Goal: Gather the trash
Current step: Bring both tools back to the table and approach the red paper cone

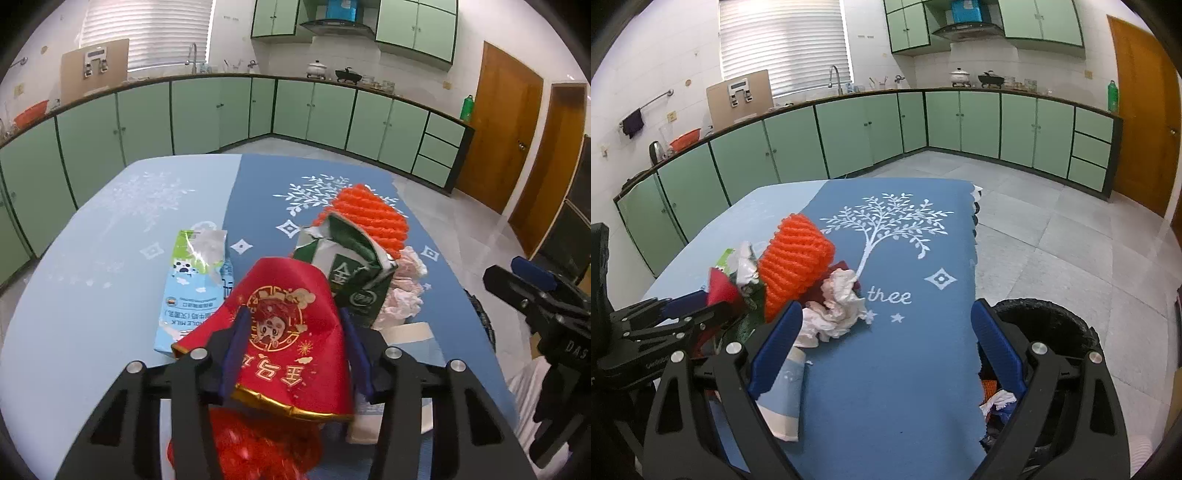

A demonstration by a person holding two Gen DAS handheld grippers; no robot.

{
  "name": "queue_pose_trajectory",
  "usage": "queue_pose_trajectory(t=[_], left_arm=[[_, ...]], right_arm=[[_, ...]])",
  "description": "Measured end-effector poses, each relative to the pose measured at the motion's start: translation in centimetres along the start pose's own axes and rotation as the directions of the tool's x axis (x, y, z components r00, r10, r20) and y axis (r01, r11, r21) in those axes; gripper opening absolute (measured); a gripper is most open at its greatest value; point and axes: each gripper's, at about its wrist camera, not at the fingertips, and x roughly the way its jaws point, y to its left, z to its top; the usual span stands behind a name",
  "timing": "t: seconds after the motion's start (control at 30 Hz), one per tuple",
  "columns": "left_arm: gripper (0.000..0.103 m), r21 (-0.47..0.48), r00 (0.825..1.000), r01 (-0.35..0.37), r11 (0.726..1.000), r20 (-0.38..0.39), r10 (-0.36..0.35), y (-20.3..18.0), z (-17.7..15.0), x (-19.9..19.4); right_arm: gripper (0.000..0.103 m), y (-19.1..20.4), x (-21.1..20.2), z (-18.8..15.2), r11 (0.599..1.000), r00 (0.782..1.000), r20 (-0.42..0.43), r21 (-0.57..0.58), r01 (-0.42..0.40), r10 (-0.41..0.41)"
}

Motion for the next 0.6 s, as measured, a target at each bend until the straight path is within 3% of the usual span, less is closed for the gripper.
queue_pose_trajectory(t=[0.1, 0.17, 0.33, 0.6], left_arm=[[0.051, -0.006, 1.0, -0.003, 1.0, -0.002, 0.003, 0.0, 0.0, 0.0], [0.067, -0.007, 1.0, -0.012, 1.0, 0.002, 0.012, 0.0, -0.1, 0.0], [0.082, 0.008, 0.997, -0.073, 0.997, 0.003, 0.073, -0.1, -0.2, 0.5], [0.085, -0.041, 0.989, -0.147, 0.988, 0.008, 0.147, 1.6, 0.2, 0.1]], right_arm=[[0.09, 0.1, -0.2, 0.1, 1.0, 1.0, 0.003, -0.001, -0.003, 0.003], [0.09, 0.1, -0.4, 0.2, 1.0, 1.0, 0.006, -0.002, -0.003, 0.003], [0.09, -0.1, -0.4, 0.3, 1.0, 1.0, 0.008, 0.0, -0.004, 0.004], [0.09, -0.1, -0.5, 0.4, 1.0, 1.0, 0.007, 0.007, -0.004, 0.004]])
